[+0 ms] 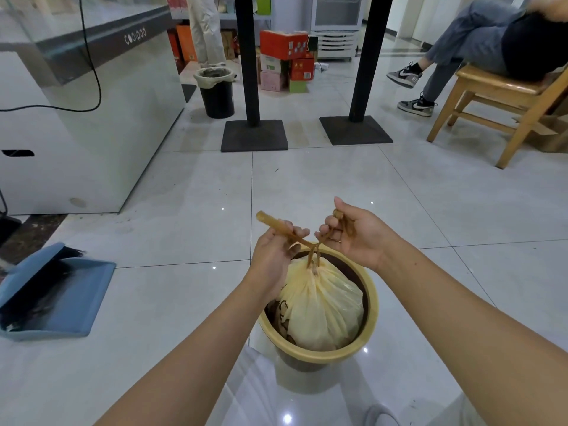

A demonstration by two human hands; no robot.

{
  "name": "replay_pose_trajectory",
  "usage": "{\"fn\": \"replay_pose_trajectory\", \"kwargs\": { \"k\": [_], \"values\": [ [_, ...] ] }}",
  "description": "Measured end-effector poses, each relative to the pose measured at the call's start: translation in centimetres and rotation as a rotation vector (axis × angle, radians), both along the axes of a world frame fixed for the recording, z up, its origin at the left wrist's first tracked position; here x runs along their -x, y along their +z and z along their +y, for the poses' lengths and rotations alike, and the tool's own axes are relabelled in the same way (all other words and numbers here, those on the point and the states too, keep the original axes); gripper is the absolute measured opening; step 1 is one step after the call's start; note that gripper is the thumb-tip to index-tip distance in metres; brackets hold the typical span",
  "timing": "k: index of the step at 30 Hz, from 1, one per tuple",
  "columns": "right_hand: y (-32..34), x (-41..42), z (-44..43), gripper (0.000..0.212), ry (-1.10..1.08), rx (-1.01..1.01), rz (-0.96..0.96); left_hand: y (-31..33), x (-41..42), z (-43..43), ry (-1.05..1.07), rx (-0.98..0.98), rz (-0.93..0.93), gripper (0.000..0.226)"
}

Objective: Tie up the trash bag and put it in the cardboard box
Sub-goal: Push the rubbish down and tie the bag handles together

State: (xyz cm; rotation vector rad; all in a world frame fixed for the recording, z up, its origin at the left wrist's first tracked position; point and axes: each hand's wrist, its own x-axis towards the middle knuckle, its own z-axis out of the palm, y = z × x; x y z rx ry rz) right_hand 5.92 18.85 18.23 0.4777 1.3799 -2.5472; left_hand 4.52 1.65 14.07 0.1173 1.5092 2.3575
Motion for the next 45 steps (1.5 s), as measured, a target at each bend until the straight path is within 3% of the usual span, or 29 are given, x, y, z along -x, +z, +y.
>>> {"fn": "replay_pose_trajectory", "kwargs": {
  "k": [4,6,15,20,25,41,45],
  "values": [
    [-0.2,0.3,-0.5,0.045,-0.041,0.055,-0.015,1.1,0.1,0.0,0.013,-0.270,-0.123,0.039],
    [-0.6,0.3,-0.5,0.048,-0.057,0.074,-0.026,0.9,0.2,0.2,0.048,-0.308,-0.180,0.039],
    [-4.6,-1.8,4.9,0.046,-0.413,0.146,-0.290,-4.1,0.5,-3.7,0.149,-0.159,-0.335,0.040],
    [-4.5,-1.4,4.7,0.042,-0.413,0.100,-0.272,-3.4,0.9,-3.5,0.143,-0.130,-0.328,0.043],
    [-4.8,-1.7,5.0,0.017,-0.425,0.021,-0.295,-3.3,1.2,-3.9,0.110,-0.072,-0.342,0.045],
    [-5.6,-2.4,5.9,0.013,-0.418,-0.008,-0.325,-3.5,1.4,-5.0,0.065,-0.004,-0.354,0.045],
    [-3.2,-2.1,5.2,0.010,-0.316,-0.207,-0.253,-1.1,1.8,-4.1,0.051,0.103,-0.189,0.039]
  ]
}}
